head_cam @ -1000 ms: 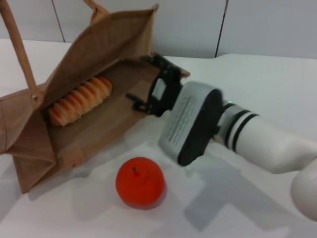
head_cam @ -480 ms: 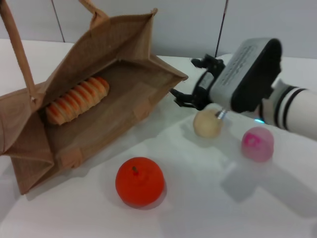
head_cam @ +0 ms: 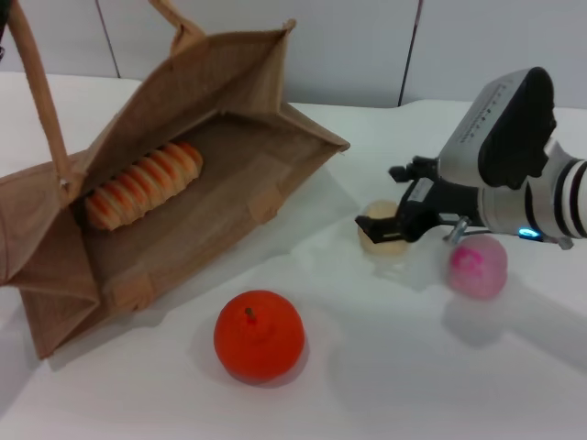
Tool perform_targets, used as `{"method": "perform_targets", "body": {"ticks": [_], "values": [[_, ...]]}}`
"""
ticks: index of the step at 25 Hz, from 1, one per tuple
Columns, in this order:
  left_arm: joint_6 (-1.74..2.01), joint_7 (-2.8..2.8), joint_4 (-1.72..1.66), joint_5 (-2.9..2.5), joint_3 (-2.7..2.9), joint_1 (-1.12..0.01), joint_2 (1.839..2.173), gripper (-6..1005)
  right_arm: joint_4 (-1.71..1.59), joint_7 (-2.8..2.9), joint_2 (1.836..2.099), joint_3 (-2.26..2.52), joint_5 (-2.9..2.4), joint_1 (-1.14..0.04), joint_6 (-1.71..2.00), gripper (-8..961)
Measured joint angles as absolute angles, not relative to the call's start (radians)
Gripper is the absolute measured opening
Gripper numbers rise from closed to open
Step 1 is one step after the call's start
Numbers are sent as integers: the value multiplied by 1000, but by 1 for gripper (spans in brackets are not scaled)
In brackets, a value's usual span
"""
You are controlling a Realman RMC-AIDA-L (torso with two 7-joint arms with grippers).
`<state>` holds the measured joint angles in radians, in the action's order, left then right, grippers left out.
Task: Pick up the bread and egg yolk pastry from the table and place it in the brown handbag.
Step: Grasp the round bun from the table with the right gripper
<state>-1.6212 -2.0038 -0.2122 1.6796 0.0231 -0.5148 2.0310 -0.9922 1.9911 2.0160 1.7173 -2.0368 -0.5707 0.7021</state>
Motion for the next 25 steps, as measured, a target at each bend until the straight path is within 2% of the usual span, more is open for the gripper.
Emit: {"method": "perform_targets", "body": {"ticks": [5, 14, 25], "values": [[-1621, -2005, -212, 1675, 23, -523, 2031, 115, -804, 1978, 2020, 1686, -2028, -680, 738, 876], [-1620, -2005, -210, 1675, 24, -524, 2031, 115, -799, 1980, 2016, 1679, -2027, -688, 788, 871], [-1608, -2005, -210, 1671, 26, -523, 2030, 114, -810, 1970, 2014, 1657, -2027, -688, 823, 760]]}}
